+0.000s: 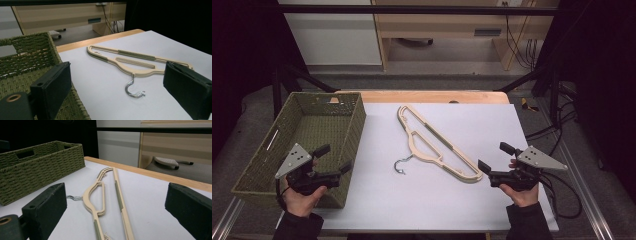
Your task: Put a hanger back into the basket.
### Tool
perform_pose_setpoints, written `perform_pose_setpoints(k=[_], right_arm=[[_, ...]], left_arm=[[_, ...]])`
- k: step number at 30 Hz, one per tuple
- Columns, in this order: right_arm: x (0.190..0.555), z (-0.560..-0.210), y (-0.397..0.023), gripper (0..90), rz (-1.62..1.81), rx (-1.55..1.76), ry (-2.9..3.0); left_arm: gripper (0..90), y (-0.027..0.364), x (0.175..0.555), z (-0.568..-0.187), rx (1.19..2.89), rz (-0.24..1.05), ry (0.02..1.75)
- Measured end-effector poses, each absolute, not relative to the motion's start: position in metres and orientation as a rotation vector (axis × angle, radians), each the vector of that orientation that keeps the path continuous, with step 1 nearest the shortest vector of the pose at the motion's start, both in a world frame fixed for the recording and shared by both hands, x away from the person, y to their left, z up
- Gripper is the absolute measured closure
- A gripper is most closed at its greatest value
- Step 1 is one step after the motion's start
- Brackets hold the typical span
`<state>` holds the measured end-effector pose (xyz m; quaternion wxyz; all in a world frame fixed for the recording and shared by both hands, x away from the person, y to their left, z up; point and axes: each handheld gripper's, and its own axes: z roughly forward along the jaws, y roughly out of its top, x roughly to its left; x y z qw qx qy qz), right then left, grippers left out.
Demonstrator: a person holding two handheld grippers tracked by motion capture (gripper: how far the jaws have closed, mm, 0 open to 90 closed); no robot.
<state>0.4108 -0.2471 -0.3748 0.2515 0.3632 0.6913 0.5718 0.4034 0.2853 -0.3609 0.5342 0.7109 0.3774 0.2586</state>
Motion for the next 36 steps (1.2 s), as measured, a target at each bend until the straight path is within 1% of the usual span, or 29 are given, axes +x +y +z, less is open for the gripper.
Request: perform_pose_setpoints(k=[5,11,23,31,36], right_arm=[[0.411,-0.376,-0.247,4.4,1.56,0.991,1.885],[0.413,-0.377,-0.244,4.6,1.556,0.991,1.9],[0.413,-0.378,-0.242,4.7,1.562,0.988,1.91],[0.413,-0.378,-0.241,4.7,1.556,0.979,1.917],[0.414,-0.379,-0.239,4.6,1.553,0.977,1.927]], left_arm=[[9.1,0.282,0.404,-0.361,1.689,0.596,0.893],[9.1,0.267,0.409,-0.359,1.742,0.611,0.872],[9.9,0.237,0.417,-0.362,1.8,0.572,0.848],[10.6,0.209,0.429,-0.36,1.834,0.56,0.809],[10.8,0.192,0.443,-0.364,1.862,0.538,0.807]])
